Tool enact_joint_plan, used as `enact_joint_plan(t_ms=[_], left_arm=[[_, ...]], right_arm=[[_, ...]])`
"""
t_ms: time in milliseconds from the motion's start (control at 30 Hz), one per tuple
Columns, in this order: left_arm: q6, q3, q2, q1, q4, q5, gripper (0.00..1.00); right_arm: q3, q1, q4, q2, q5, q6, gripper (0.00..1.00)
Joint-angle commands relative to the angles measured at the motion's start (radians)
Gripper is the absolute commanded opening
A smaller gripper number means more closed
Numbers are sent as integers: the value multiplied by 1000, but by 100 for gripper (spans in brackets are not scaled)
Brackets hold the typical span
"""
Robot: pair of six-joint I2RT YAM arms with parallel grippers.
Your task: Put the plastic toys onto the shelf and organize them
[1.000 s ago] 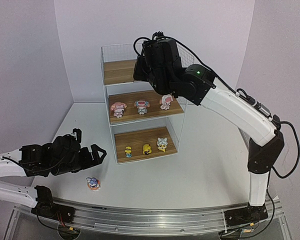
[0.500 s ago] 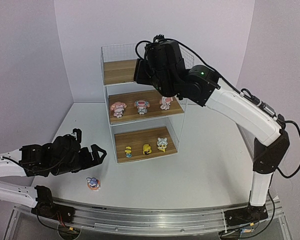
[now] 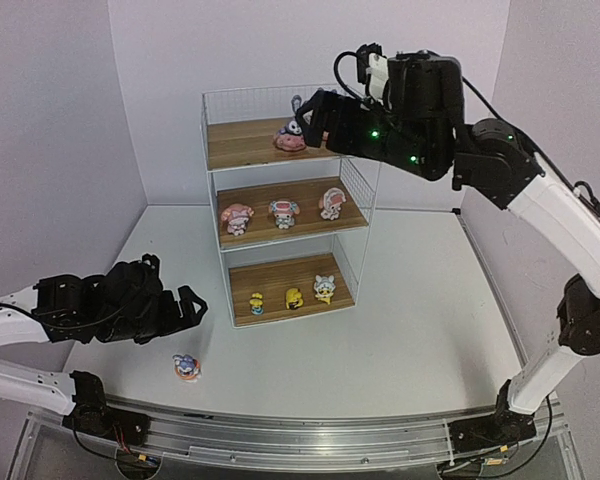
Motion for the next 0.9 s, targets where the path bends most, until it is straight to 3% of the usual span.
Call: enact_joint_plan(t_ms=[0, 200, 867], left_arm=[[-72, 27, 39, -3, -126, 33, 100], [-92, 3, 42, -3, -121, 50, 100], [-93, -36, -6, -3, -78, 66, 100]], right_arm=[[-46, 1, 15, -78, -138, -20, 91], [-38, 2, 16, -46, -105, -33, 94], [204, -18, 19, 211, -15, -119, 97]])
